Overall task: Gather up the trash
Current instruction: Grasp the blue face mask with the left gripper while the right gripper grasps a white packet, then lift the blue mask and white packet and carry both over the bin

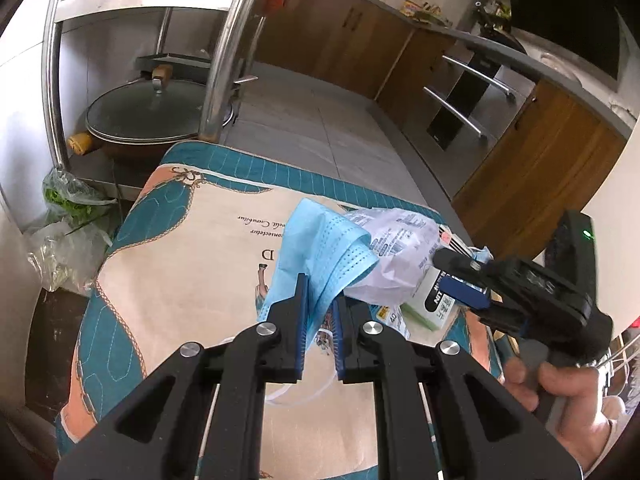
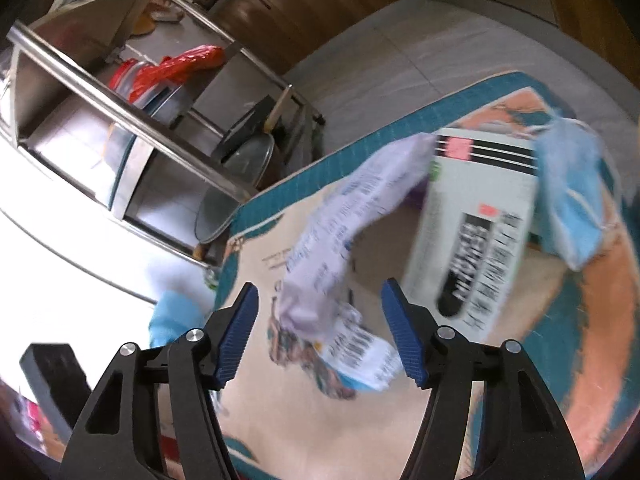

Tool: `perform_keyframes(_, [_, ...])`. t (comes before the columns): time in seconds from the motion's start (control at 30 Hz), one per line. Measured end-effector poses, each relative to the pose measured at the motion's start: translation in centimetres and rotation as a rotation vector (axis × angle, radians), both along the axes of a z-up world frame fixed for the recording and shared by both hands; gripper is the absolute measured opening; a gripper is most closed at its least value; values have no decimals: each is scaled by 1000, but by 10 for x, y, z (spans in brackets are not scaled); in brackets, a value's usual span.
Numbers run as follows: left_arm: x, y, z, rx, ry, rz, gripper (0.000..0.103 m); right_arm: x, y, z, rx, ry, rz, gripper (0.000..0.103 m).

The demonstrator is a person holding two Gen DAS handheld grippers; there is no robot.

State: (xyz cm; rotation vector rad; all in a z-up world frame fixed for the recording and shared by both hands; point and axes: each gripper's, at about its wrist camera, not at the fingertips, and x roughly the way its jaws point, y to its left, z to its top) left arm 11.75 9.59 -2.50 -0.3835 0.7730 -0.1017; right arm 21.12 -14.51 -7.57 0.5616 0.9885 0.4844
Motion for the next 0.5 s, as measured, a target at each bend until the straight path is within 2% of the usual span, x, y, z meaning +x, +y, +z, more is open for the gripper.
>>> perform_keyframes(0.13, [2, 1, -1, -4, -1, -1, 10, 18, 9, -5, 17, 29, -17, 59])
perform_keyframes(0.23, [3, 3, -2, -15, 0, 3, 10, 25, 18, -9, -12, 54, -6, 37])
perform_keyframes(0.43, [3, 7, -3, -26, 0, 20, 10, 24, 25, -5, -26, 22, 8, 20])
perform_keyframes(0.5, [2, 9, -2, -26, -4, 30, 10, 23, 25, 1, -15, 3, 10, 9])
